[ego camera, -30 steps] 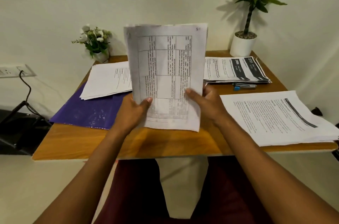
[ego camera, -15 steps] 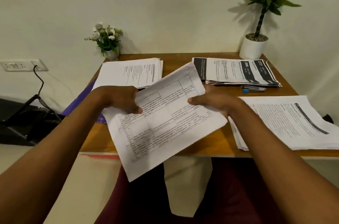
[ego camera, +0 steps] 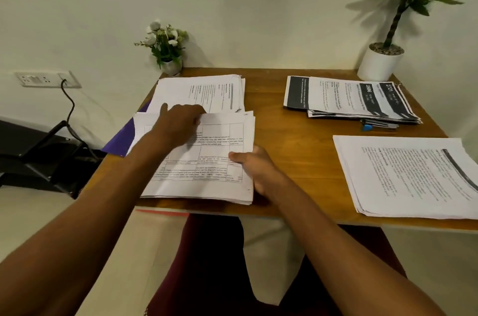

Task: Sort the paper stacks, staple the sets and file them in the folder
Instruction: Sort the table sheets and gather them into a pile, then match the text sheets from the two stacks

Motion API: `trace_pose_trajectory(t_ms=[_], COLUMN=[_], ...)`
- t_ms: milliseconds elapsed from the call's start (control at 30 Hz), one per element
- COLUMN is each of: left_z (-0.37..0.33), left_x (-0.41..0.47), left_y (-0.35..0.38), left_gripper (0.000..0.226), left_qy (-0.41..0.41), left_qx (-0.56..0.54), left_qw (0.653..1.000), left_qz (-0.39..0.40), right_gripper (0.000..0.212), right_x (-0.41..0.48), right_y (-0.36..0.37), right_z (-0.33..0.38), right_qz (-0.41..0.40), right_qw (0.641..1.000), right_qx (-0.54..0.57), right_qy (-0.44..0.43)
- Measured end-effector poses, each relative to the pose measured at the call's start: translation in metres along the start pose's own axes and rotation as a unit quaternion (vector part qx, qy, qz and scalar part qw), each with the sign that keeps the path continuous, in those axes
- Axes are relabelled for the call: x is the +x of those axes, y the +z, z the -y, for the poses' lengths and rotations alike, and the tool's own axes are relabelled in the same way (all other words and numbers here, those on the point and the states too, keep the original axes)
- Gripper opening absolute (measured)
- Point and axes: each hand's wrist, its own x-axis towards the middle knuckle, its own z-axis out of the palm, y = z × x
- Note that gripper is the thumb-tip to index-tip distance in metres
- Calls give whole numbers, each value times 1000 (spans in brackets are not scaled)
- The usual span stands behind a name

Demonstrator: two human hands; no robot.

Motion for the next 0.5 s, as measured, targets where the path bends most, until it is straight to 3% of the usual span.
trace_pose_trajectory(t_ms=[267,500], left_z=[41,52], left_x=[-14,-14], left_y=[45,60], left_gripper=[23,30], left_qy=[6,7], left_qx=[32,32], left_qw=[999,995], left_qz=[-37,-90], right_gripper=[34,72], right_x=[1,17], right_y=[27,13], right_z=[-9,-1], right_qz=[17,-51], right_qw=[988,933], right_qx=[-152,-354], right_qy=[-14,-40])
